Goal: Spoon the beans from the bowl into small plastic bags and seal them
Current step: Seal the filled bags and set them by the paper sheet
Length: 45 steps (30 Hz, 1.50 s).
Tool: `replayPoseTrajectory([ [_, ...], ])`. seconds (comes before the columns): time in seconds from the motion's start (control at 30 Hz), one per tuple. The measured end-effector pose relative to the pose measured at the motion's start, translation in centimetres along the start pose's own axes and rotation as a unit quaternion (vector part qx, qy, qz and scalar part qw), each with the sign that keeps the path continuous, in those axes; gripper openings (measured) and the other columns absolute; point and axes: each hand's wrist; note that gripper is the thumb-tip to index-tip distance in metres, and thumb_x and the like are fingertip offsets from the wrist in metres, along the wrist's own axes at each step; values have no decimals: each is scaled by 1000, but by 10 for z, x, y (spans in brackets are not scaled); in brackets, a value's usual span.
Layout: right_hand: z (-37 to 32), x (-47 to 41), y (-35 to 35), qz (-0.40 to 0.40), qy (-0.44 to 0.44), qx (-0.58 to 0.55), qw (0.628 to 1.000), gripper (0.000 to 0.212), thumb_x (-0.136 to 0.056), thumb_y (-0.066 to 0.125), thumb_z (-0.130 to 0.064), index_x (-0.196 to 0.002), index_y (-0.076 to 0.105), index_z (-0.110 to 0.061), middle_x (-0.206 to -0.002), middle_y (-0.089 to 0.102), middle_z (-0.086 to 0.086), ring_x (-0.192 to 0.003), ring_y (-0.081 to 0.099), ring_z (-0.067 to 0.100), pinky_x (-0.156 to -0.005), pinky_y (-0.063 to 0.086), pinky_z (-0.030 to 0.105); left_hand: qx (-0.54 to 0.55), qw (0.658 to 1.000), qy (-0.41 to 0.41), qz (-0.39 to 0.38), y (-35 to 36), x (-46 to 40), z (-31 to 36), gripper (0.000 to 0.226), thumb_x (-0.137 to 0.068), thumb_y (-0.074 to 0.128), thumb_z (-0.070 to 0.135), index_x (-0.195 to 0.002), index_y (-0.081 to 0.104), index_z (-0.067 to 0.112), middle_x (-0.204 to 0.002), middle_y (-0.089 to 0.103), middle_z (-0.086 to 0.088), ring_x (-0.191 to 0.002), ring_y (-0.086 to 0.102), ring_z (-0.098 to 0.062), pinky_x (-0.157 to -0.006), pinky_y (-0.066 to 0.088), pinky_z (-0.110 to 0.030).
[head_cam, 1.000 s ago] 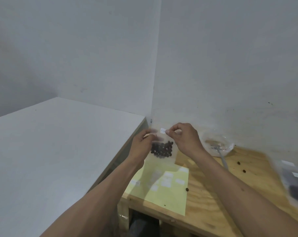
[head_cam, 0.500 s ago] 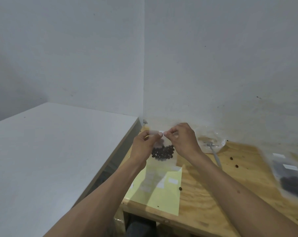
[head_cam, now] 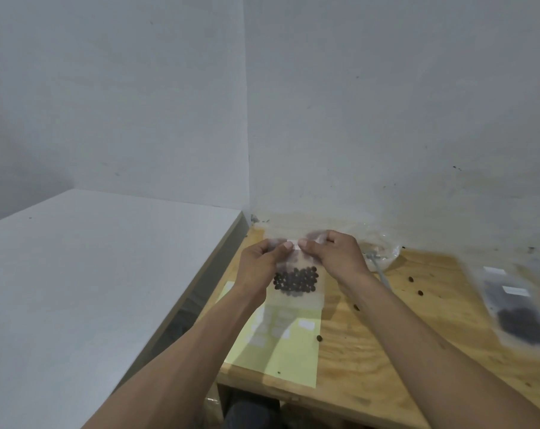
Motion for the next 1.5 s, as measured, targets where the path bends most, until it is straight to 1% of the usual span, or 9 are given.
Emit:
replayPoseTrajectory([
  [0.17, 5, 5, -19, -16, 24, -37, 999, 21, -87, 78, -26, -104, 71, -16, -103, 76, 4, -89, 74, 21, -84, 59, 37, 37, 999, -12, 1, 12, -3, 0, 16, -92, 73, 15, -102, 75, 2, -92, 77, -10, -85, 74, -23, -75, 59, -31],
  [0.33, 13, 17, -47, 43, 20, -49, 998, 8, -89, 76, -18, -93, 75, -11, -84, 73, 3, -78, 67, 17, -78, 59, 37, -16, 1000, -5, 9, 27, -9, -2, 21, -89, 75, 17, -108, 73, 9, -101, 75, -8, -90, 71, -18, -81, 57, -31],
  [0.47, 18, 17, -79, 107, 14, -34, 994, 19, -90, 76, -19, -108, 73, -13, -97, 75, 6, -84, 70, 18, -72, 58, 33, -45, 999, -1, -22, 49, -6, -7, 32, -88, 71, -1, -120, 67, 4, -94, 71, -16, -70, 70, -16, -62, 56, -23],
  [0.87, 43, 69, -235, 294, 10, 149, 944, 32, -92, 71, -23, -124, 69, -19, -102, 68, -2, -95, 67, 22, -89, 57, 40, -277, 931, 70, -226, 209, 22, -37, 77, -90, 74, 11, -155, 34, 4, -86, 71, -12, -78, 72, -21, -88, 59, -43],
  [1.03, 64, 95, -293, 314, 64, 200, 926, 39, -92, 71, -23, -130, 67, -14, -109, 70, 4, -100, 66, 24, -96, 54, 41, -321, 901, 40, -288, 269, 47, -58, 53, -84, 79, 13, -133, 59, 4, -90, 71, -12, -86, 71, -27, -83, 59, -39],
  [1.13, 79, 104, -313, 317, 97, 247, 911, 43, -91, 71, -22, -132, 65, -11, -117, 71, 11, -107, 66, 29, -97, 53, 42, -357, 877, 52, -316, 291, 60, -72, 41, -80, 81, 11, -117, 66, 6, -74, 63, -1, -66, 59, -13, -51, 43, -11],
  [1.3, 95, 108, -325, 309, 125, 272, 903, 40, -92, 67, -16, -130, 66, -5, -123, 70, 15, -113, 65, 32, -93, 50, 36, -373, 872, 39, -315, 314, 66, -88, 31, -78, 82, 7, -102, 63, 8, -94, 59, -5, -88, 54, -17, -68, 47, -31],
  [1.37, 98, 105, -325, 294, 134, 286, 902, 36, -94, 64, -13, -127, 66, 0, -124, 69, 20, -115, 63, 36, -95, 48, 37, -372, 874, 25, -311, 317, 64, -92, 24, -81, 78, 4, -95, 60, 13, -94, 57, -6, -89, 54, -17, -71, 44, -26],
  [1.5, 106, 94, -326, 289, 137, 302, 898, 35, -95, 64, -16, -128, 67, -2, -127, 69, 16, -121, 62, 33, -97, 46, 33, -382, 880, 24, -283, 315, 58, -97, 21, -80, 81, 12, -96, 70, 3, -83, 64, -6, -78, 60, -21, -54, 40, -23],
])
Point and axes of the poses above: each hand's wrist, its own x-axis away from the middle knuckle, its own y-axis out of the palm, z = x × y
